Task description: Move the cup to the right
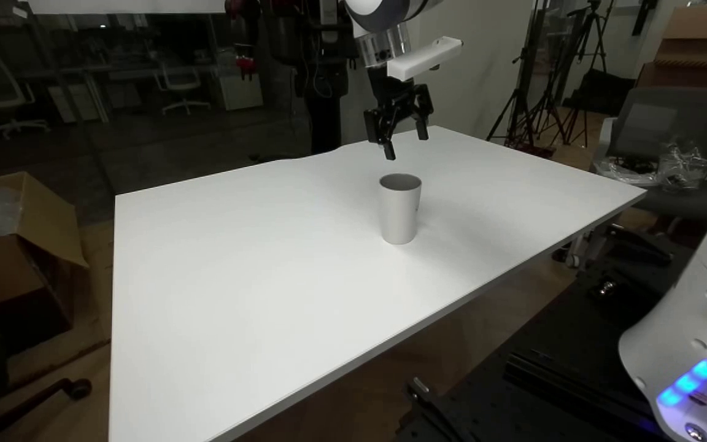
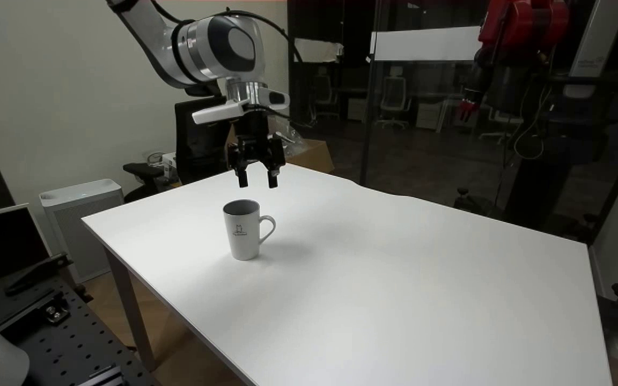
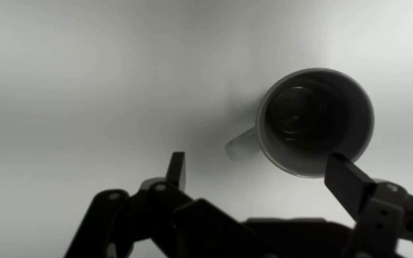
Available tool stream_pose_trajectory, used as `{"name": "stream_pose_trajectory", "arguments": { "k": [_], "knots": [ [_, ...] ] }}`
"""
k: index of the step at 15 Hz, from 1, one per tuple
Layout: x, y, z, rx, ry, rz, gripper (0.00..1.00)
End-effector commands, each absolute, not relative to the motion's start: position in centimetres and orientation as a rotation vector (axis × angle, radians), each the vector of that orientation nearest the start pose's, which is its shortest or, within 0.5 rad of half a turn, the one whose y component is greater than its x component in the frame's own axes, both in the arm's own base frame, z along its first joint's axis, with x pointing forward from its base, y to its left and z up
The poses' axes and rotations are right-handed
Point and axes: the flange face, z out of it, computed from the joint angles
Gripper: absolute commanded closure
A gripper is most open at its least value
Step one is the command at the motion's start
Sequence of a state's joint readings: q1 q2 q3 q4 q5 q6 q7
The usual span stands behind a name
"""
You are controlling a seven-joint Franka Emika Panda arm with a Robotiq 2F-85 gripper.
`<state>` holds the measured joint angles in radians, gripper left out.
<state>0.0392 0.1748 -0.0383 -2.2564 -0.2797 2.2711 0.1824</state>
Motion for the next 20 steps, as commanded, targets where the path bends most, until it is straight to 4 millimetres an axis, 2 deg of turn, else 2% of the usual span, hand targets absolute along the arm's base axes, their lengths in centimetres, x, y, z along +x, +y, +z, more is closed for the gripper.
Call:
{"name": "stream_pose_trajectory", "arguments": {
  "k": [1,5,6,12,15,20],
  "knots": [
    [52.0,1.0,27.3,-3.323,-0.115,0.235,0.00],
    [50.2,1.9,27.2,-3.257,-0.240,0.258,0.00],
    [51.4,1.7,26.7,-3.286,-0.201,0.265,0.00],
    [50.7,1.9,26.5,-3.263,-0.243,0.282,0.00],
    [49.5,2.4,25.9,-3.287,-0.368,0.248,0.00],
    [47.6,2.0,24.4,-3.302,-0.514,0.164,0.00]
  ]
}}
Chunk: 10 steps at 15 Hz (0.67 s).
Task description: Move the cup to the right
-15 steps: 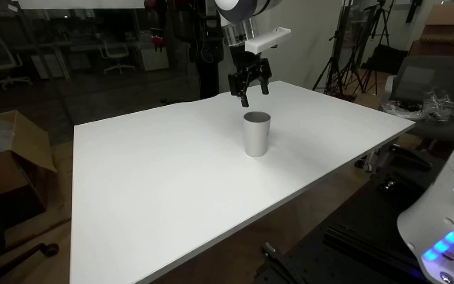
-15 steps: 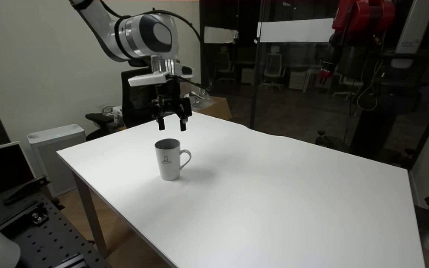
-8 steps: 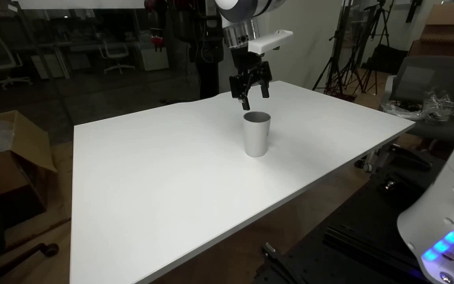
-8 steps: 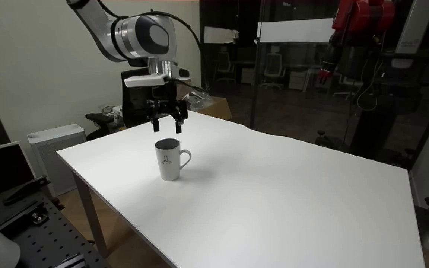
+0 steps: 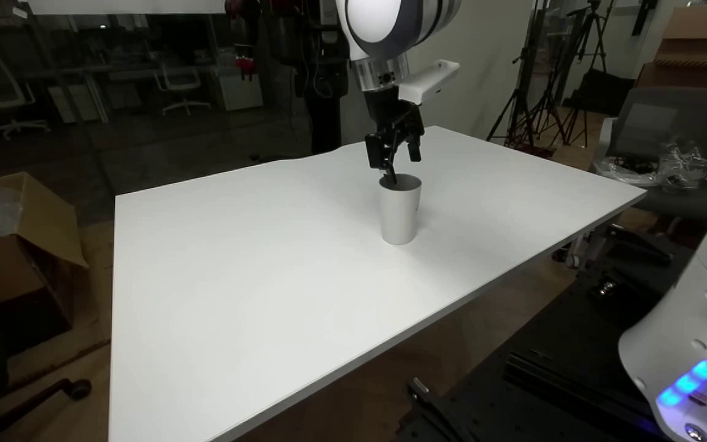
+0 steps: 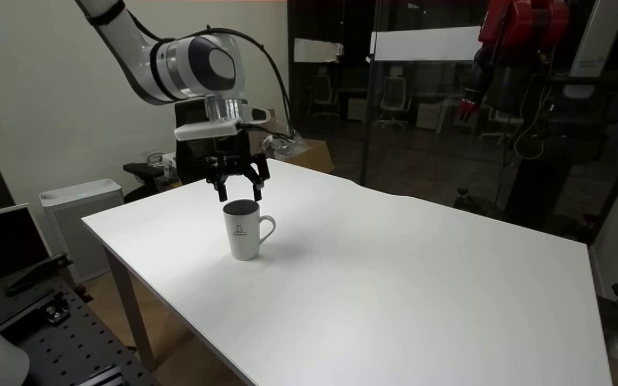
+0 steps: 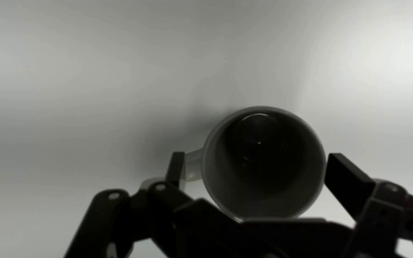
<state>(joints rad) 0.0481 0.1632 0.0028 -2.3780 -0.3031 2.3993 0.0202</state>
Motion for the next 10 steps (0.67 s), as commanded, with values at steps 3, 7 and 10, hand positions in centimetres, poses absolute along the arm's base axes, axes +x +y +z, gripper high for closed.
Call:
{"name": "stream_pose_trajectory", "arguments": {
  "k": [3,7,10],
  "knots": [
    [46.9,1.4,24.2,-3.303,-0.525,0.109,0.00],
    [46.7,0.7,25.0,-3.305,-0.571,0.050,0.00],
    [46.5,-0.2,25.9,-3.310,-0.581,0.008,0.00]
  ]
}}
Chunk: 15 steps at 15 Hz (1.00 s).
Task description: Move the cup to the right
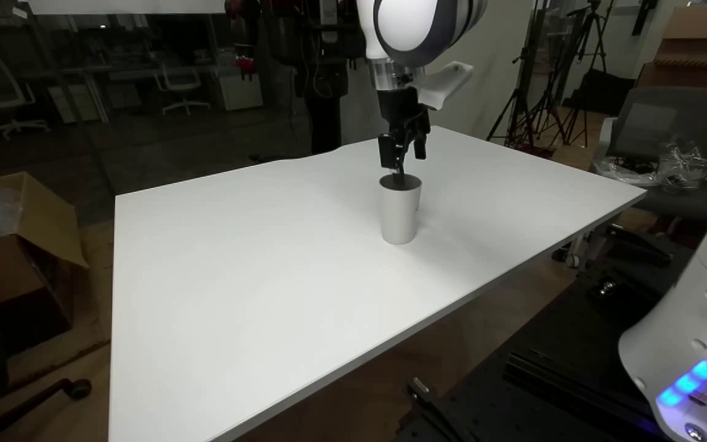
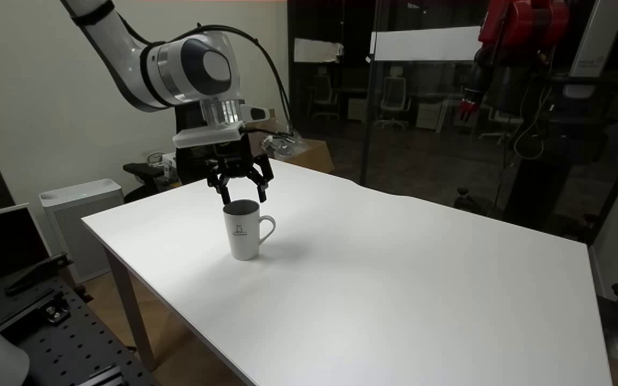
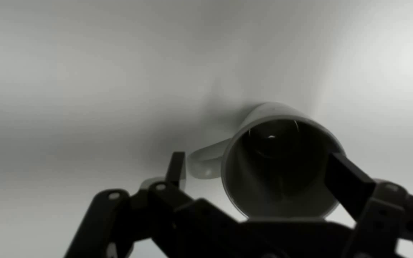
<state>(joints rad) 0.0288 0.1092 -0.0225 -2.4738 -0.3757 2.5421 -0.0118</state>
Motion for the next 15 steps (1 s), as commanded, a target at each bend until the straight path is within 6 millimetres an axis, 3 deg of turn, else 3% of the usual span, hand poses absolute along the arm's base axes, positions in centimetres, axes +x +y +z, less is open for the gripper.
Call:
{"name": "stream_pose_trajectory", "arguments": {
  "k": [1,5,9,15],
  "knots": [
    [46.4,-0.7,26.1,-3.312,-0.572,-0.003,0.00],
    [45.9,-3.7,26.8,-3.296,-0.528,-0.023,0.00],
    [46.2,-6.2,26.1,-3.271,-0.532,-0.004,0.00],
    [48.9,-6.3,25.9,-3.253,-0.565,0.033,0.00]
  ]
}}
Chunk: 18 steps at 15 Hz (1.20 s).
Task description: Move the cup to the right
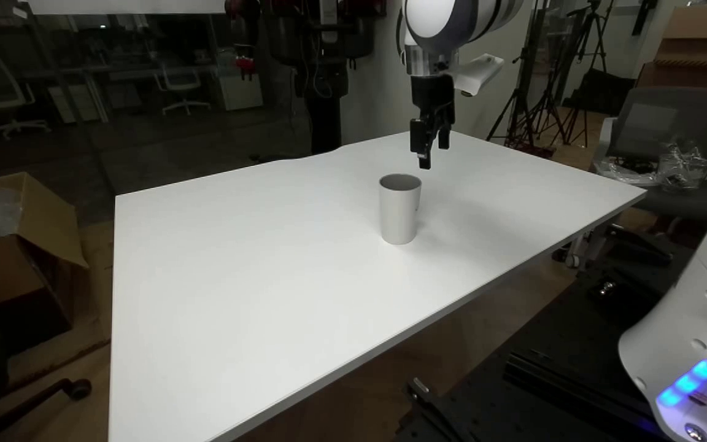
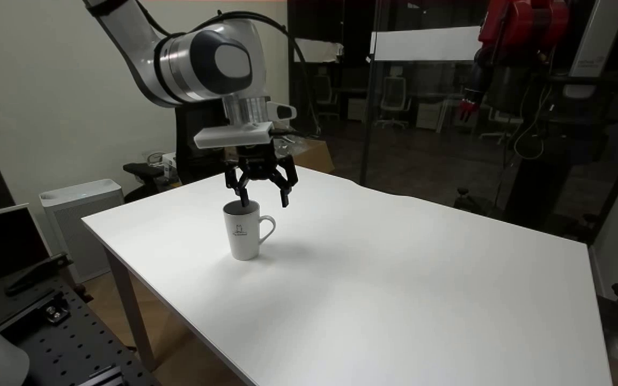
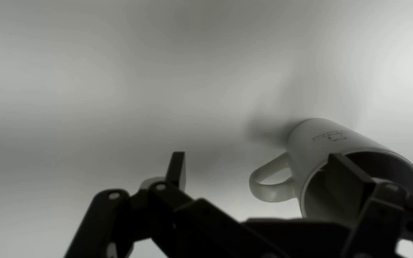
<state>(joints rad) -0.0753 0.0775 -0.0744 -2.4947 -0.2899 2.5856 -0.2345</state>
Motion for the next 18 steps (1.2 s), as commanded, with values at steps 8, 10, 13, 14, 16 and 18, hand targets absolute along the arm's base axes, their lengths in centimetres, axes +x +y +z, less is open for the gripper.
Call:
{"name": "stream_pose_trajectory", "arguments": {
  "k": [8,10,13,14,16,18],
  "knots": [
    [50.9,-5.1,25.3,-3.253,-0.611,0.030,0.00],
    [50.8,-5.2,25.2,-3.253,-0.607,0.035,0.00],
    [50.6,-4.2,24.5,-3.254,-0.693,0.059,0.00],
    [50.7,-3.6,24.2,-3.248,-0.732,0.072,0.00],
    [51.1,-2.5,23.7,-3.238,-0.798,0.081,0.00],
    [51.5,-1.6,23.2,-3.227,-0.858,0.093,0.00]
  ]
}}
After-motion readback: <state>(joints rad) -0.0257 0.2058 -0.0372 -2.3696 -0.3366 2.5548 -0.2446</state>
